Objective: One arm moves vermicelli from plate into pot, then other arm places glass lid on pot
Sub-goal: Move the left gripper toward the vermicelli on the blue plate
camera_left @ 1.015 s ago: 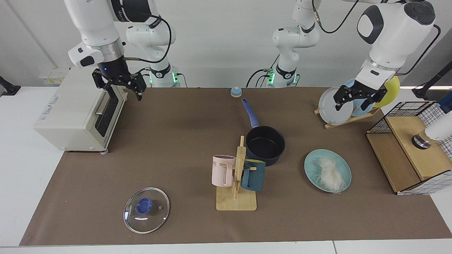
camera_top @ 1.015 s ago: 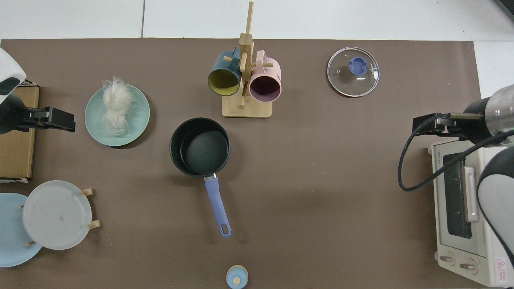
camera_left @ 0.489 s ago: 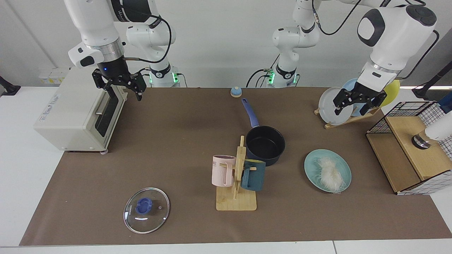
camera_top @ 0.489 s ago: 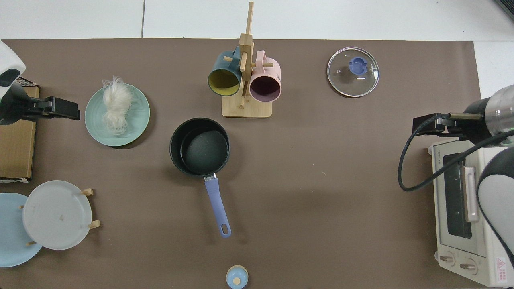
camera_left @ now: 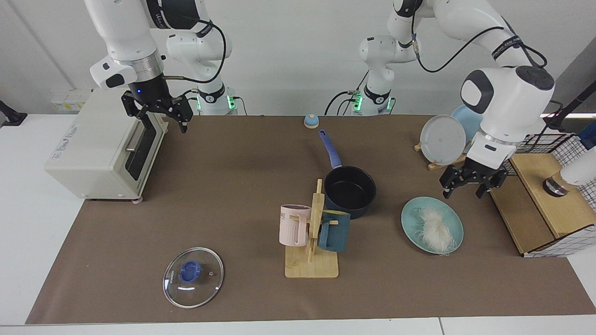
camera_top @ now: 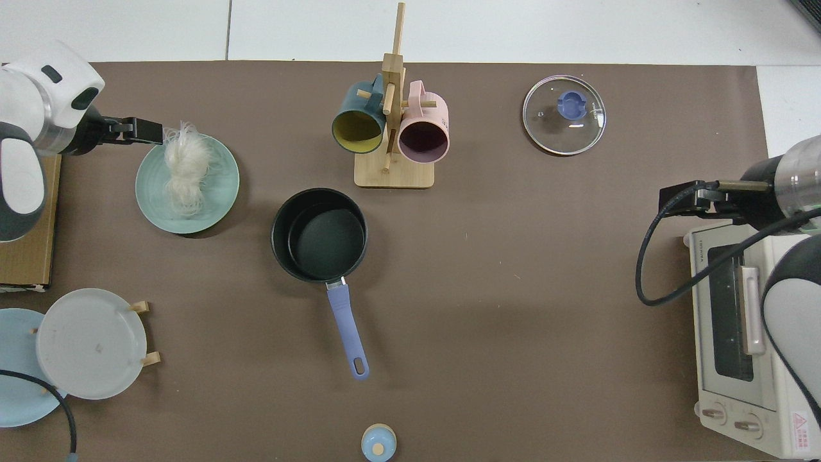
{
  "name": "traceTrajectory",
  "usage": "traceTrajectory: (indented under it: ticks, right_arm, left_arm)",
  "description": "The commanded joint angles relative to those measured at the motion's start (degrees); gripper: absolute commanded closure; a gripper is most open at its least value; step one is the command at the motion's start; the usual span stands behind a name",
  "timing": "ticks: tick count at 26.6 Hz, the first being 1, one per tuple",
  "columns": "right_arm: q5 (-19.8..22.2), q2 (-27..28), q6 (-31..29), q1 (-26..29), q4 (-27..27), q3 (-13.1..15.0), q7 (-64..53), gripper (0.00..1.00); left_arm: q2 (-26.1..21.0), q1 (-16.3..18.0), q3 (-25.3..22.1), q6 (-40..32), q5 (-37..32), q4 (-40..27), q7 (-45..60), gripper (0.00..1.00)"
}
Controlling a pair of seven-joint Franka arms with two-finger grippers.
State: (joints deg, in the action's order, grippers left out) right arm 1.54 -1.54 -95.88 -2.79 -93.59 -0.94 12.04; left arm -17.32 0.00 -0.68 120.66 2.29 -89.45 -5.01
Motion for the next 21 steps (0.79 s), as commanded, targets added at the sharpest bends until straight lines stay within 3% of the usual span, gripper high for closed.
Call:
traceTrajectory:
  ticks: [1,5,12,21]
  right_arm:
    - [-0.66,-0.39,0.17,0.86,-0.10,-0.55,0.36,0.00]
    - [-0.66,-0.40,0.17,0.86,-0.10,-0.55,0.36,0.00]
    - [-0.66,-0.39,0.17,0.86,-0.10,-0.55,0.36,0.00]
    - [-0.66,-0.48,0.17,0.86,-0.10,-0.55,0.36,0.00]
  left_arm:
    - [-4.99,0.79,0.24,7.55,-0.17,0.06,-4.03,0.00]
    - [-8.42,1.14,0.24,15.30,-0.35,0.06,-5.98,0.00]
    - [-12.55,1.05,0.42,18.03,-0.09,-0.02,-4.92,0.00]
    - [-12.12,0.44,0.77,12.59,0.53,-1.17,0.18,0.00]
